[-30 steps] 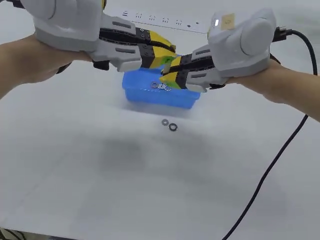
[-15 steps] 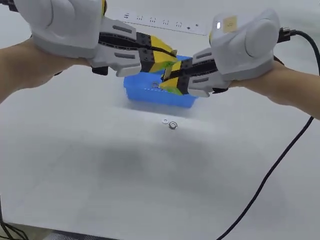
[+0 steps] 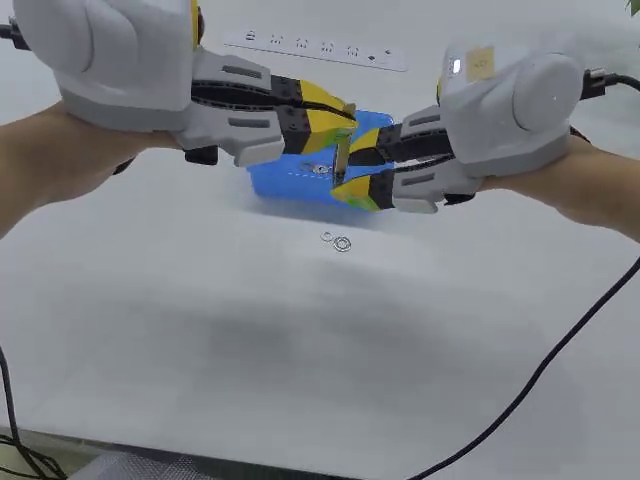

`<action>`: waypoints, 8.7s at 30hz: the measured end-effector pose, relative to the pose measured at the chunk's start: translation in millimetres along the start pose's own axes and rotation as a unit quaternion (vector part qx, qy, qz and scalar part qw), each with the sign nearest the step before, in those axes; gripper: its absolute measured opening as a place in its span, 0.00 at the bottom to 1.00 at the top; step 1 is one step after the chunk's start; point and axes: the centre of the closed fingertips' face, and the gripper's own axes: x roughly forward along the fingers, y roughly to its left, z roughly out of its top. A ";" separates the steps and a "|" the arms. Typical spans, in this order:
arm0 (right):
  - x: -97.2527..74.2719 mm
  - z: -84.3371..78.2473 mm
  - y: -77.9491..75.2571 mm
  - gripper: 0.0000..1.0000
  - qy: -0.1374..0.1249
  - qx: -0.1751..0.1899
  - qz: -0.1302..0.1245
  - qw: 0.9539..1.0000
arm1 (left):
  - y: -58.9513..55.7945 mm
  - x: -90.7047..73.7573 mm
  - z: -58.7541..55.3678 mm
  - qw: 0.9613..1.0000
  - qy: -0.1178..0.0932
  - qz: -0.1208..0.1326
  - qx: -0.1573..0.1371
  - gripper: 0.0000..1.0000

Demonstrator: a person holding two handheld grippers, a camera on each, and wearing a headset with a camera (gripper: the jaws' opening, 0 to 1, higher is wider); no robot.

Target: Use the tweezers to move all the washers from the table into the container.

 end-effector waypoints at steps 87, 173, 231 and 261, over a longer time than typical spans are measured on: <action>8.6 -48.9 33.0 0.55 -0.063 0.198 -0.012 0.978 | -25.5 32.6 -79.9 0.994 0.083 -0.068 -0.032 0.05; 19.2 1.1 -82.4 0.09 -0.038 0.029 -0.042 0.998 | -18.3 -56.9 -52.4 0.986 0.000 0.075 -0.147 0.99; 44.9 -5.5 -79.2 0.08 -0.016 0.032 -0.033 0.999 | 42.2 -26.1 -49.0 0.982 0.000 0.124 -0.144 0.80; 32.3 5.1 -47.4 0.09 -0.012 -0.021 -0.001 1.000 | 46.5 10.1 -23.3 0.998 0.036 0.006 -0.042 0.14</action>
